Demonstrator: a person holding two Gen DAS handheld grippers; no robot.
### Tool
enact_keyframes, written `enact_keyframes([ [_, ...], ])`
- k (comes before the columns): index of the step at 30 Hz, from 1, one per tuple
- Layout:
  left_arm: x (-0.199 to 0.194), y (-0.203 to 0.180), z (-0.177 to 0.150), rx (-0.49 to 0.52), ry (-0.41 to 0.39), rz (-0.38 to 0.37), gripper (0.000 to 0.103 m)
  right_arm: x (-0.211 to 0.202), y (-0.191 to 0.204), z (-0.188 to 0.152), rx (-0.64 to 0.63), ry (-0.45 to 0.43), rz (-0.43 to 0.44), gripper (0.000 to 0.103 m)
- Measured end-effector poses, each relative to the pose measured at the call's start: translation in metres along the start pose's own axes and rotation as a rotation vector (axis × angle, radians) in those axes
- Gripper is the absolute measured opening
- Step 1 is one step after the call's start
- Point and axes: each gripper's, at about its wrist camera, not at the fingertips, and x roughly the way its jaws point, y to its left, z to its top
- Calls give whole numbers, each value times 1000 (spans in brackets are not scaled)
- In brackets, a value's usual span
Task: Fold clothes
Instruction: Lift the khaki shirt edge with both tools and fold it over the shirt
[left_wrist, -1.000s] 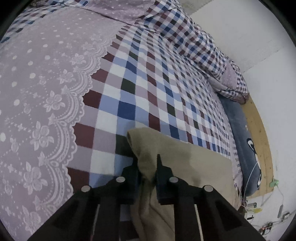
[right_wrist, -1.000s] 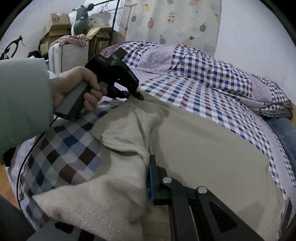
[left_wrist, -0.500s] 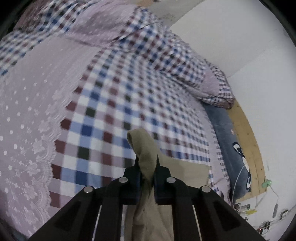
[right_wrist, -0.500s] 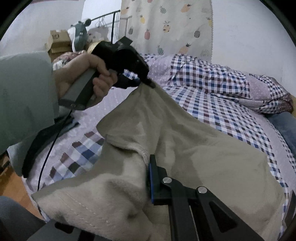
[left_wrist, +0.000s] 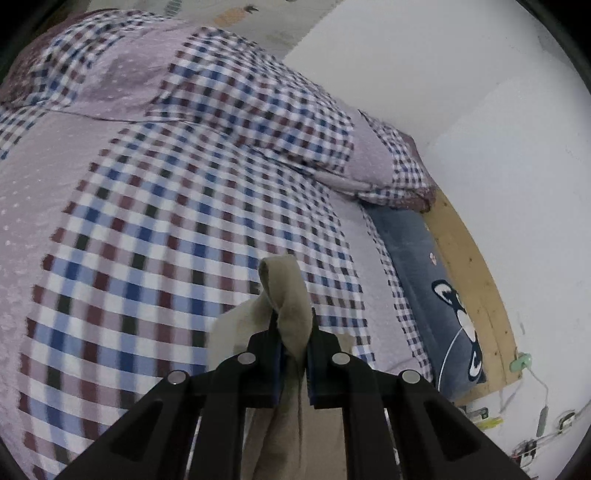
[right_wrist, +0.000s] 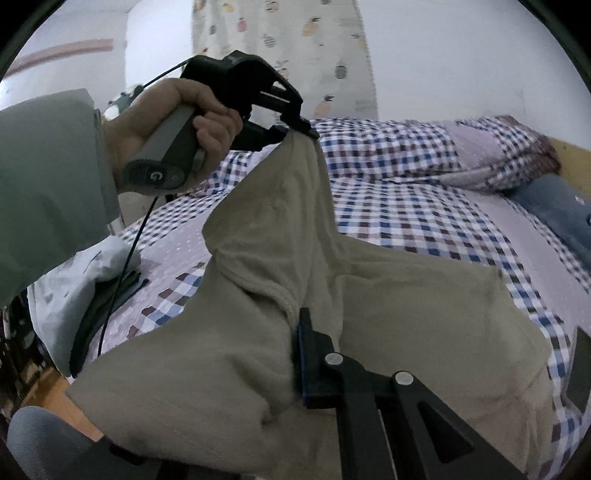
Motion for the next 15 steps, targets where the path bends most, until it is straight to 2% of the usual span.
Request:
enact_keyframes([
  [8, 72, -78, -19, 26, 58, 12, 9, -41, -68, -15, 132, -18, -46, 3],
  [15, 177, -148, -41, 41, 149, 38, 8, -57, -152, -46, 371, 16, -80, 3],
])
